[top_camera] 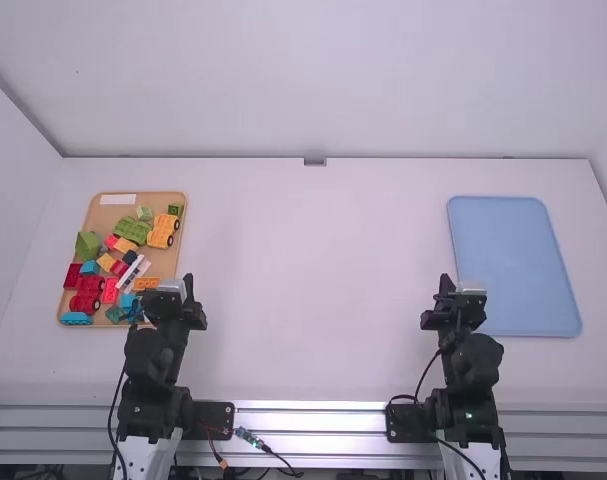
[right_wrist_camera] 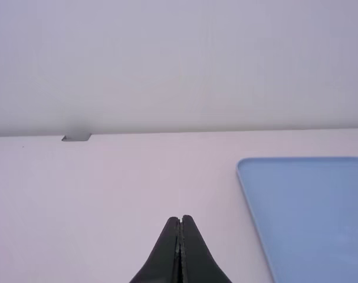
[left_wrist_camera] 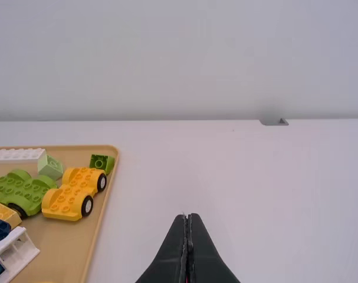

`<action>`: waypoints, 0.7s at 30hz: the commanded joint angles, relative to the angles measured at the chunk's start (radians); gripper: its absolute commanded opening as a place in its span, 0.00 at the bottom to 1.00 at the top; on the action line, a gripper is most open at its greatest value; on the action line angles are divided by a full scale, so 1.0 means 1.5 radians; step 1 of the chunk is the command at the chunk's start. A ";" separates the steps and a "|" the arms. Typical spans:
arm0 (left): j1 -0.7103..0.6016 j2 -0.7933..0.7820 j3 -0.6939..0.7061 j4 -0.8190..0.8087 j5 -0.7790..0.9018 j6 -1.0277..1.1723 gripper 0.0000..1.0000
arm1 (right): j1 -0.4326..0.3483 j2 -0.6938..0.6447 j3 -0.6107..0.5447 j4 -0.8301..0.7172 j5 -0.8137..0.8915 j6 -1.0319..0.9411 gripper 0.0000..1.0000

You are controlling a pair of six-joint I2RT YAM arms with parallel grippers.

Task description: Assemble lego blocks to make yellow taxi

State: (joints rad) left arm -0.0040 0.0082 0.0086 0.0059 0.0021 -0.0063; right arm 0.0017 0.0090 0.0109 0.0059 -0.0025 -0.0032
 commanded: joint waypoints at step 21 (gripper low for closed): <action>-0.010 0.107 0.107 0.019 -0.013 -0.015 0.16 | -0.023 0.098 0.098 -0.098 -0.035 -0.059 0.15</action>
State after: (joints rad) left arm -0.0132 0.1482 0.1257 0.0227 -0.0124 -0.0284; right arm -0.0299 0.1406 0.1104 -0.1364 -0.0490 -0.0650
